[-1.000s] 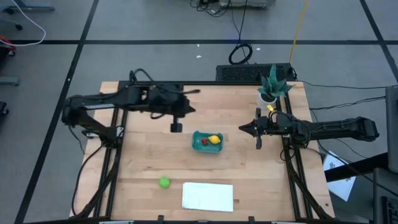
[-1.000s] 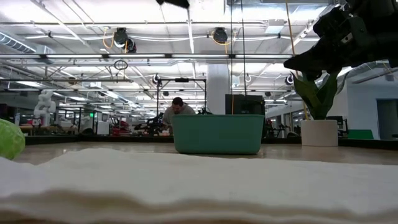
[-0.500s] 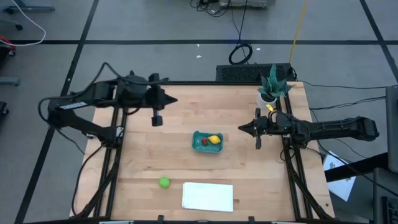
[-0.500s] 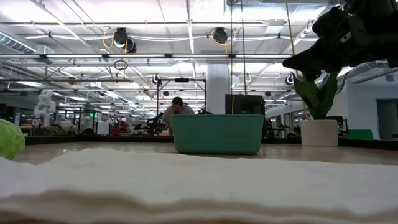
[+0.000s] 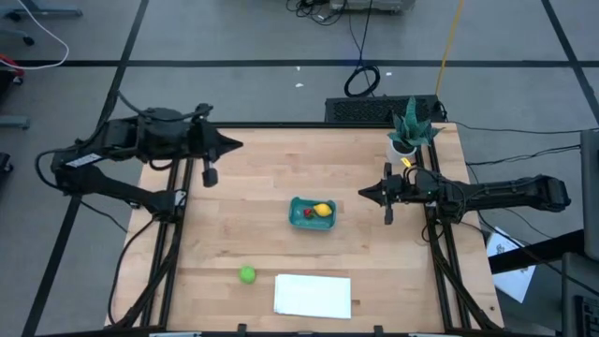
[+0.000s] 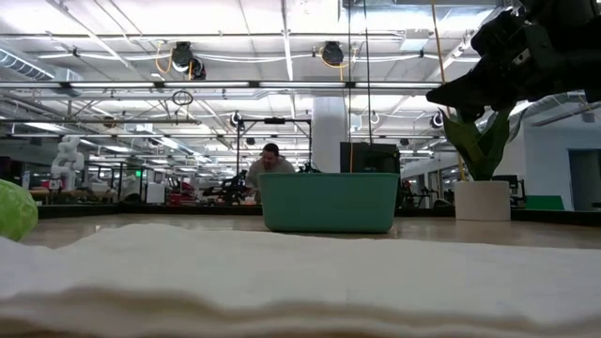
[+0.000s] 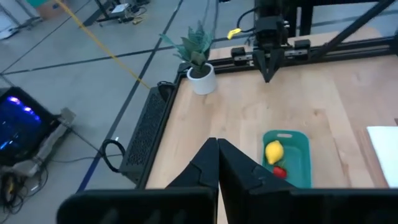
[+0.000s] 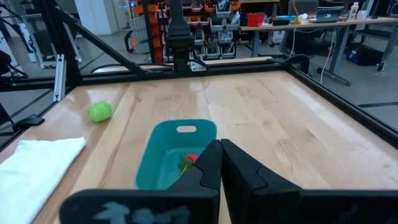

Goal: Pick and placing Produce into tupperware
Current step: Put the green cabbage into the blue bin

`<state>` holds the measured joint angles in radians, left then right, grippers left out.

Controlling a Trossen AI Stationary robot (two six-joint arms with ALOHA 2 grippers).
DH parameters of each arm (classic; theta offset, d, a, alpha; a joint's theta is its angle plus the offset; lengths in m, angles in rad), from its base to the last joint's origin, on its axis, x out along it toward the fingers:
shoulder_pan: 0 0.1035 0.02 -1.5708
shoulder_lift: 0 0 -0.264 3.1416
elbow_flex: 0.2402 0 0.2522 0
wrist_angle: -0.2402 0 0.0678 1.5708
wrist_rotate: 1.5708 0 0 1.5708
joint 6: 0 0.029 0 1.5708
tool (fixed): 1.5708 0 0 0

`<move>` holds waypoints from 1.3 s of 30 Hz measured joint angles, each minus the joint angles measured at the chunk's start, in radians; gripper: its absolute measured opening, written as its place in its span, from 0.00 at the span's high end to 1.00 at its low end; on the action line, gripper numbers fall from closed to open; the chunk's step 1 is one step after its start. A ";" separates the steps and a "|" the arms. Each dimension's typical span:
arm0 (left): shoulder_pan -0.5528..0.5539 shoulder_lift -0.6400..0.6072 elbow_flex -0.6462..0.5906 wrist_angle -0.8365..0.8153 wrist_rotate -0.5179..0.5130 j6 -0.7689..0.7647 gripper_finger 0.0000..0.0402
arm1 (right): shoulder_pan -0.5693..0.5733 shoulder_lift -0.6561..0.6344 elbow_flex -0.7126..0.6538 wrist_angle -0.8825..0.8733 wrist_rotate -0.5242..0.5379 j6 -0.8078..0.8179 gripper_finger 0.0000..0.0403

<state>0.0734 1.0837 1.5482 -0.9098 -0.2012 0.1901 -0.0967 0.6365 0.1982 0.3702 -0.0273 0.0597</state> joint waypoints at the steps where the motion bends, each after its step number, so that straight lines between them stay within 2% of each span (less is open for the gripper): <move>1: 0.000 -0.007 0.000 -0.004 -0.009 -0.006 1.00 | 0.000 0.000 0.000 0.000 0.000 0.000 1.00; 8: 0.000 -0.082 0.000 -0.016 -0.003 -0.008 1.00 | 0.000 0.000 0.000 0.000 0.000 0.000 1.00; 14: 0.000 -0.174 -0.050 0.016 0.058 -0.002 1.00 | 0.000 0.000 0.000 0.000 0.000 0.000 1.00; 17: 0.000 -0.242 -0.140 0.108 0.079 -0.002 1.00 | 0.000 0.000 0.000 0.000 0.000 0.000 1.00; 25: 0.000 -0.397 -0.462 0.430 0.251 -0.043 1.00 | 0.000 0.000 0.000 0.000 0.000 0.007 1.00; 33: 0.000 -0.470 -0.709 0.614 0.263 -0.023 1.00 | 0.000 0.000 0.000 -0.002 0.000 0.007 1.00; 39: 0.000 -0.539 -0.865 0.763 0.329 -0.023 1.00 | 0.000 0.000 0.000 -0.002 0.000 0.007 1.00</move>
<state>0.0734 0.5448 0.6834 -0.1465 0.1274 0.1672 -0.0963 0.6369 0.1982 0.3683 -0.0273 0.0669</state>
